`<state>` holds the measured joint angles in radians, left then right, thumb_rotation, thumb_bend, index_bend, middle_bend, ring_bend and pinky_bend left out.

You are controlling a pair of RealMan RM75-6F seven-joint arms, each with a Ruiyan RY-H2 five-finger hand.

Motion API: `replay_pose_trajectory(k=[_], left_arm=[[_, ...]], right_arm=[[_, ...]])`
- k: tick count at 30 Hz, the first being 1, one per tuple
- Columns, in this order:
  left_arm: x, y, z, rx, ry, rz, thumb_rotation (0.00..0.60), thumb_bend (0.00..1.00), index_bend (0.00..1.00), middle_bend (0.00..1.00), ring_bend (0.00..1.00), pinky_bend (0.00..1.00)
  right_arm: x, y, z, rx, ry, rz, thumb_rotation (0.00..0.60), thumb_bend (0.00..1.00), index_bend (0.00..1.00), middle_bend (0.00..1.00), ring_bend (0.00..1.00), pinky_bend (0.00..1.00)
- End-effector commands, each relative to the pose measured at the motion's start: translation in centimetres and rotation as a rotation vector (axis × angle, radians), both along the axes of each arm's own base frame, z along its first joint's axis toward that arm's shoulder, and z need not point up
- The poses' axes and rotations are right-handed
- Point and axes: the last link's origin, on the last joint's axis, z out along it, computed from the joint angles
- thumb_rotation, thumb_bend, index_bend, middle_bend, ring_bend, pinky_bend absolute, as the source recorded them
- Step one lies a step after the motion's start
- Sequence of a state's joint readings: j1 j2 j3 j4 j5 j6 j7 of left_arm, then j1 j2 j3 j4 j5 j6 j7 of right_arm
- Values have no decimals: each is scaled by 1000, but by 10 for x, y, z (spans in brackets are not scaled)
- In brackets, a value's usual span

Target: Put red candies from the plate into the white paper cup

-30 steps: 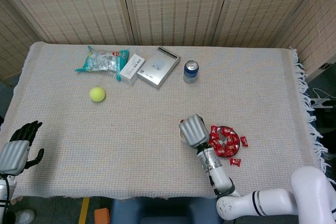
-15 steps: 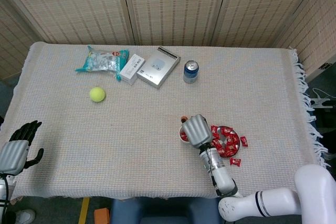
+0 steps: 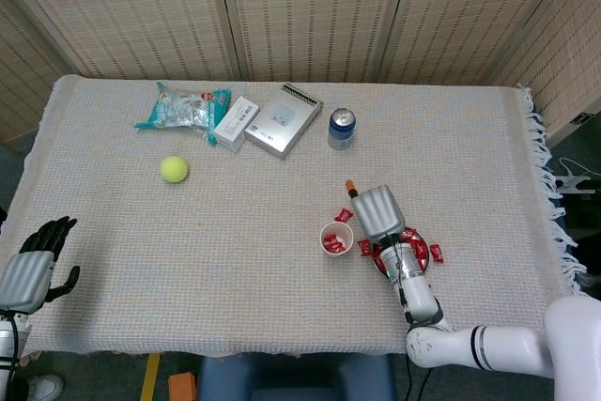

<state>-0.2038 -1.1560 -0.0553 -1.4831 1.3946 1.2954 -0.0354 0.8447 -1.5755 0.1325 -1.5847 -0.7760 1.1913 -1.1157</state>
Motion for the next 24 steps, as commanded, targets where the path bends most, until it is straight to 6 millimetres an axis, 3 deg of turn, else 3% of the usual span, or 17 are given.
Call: replay_pose_trajectory(k=[1,14,24], left_arm=[[0,0,-1,-4,1,2,600,447,0,0,0,146],[-4,4,-1,-4,6,23,600,448,0,0,0,156],[-4,4,1,8,10,25,600,448,0,0,0,157]], right_arm=[[-12,-8,-6,27,3,-32,600,292,169,644,730,1000],[-19,-27,-62,143,-15,-13,600,292,294,700,760,1000],[-12,-28,-77,165,-67,-6,600,292,334,715,769,1000]])
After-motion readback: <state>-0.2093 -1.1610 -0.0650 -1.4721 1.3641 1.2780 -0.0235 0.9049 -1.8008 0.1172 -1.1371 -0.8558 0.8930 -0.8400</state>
